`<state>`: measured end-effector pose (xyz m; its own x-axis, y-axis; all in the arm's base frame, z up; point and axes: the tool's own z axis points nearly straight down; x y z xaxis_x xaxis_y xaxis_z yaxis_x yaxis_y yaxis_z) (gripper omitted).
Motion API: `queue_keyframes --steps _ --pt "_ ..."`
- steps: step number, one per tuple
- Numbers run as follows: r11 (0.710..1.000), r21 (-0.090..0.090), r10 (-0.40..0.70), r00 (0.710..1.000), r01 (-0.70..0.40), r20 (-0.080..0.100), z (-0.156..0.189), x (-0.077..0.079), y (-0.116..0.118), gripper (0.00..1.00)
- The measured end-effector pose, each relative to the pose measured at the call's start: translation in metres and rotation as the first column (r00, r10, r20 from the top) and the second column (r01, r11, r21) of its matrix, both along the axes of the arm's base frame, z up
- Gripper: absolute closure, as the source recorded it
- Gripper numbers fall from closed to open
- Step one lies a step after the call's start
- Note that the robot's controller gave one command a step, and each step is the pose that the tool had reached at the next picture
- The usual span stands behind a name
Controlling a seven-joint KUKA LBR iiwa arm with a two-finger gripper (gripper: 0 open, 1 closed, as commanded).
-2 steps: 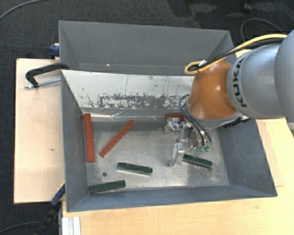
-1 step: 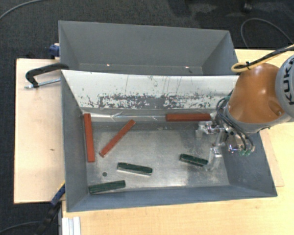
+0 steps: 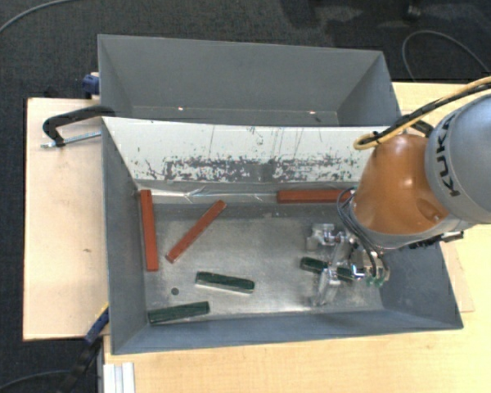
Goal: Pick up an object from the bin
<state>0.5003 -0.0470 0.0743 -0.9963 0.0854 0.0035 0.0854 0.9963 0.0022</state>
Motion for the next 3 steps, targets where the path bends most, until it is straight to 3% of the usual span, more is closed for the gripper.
queue_keyframes --steps 1,2,3 --pt "1.000 -0.001 0.000 1.000 0.000 0.003 0.001 0.001 -0.001 1.00" --pt "1.000 0.001 0.030 0.999 -0.030 0.018 0.124 0.033 0.067 1.00" --pt "1.000 0.000 0.015 1.000 -0.015 0.015 0.187 0.013 0.077 1.00"
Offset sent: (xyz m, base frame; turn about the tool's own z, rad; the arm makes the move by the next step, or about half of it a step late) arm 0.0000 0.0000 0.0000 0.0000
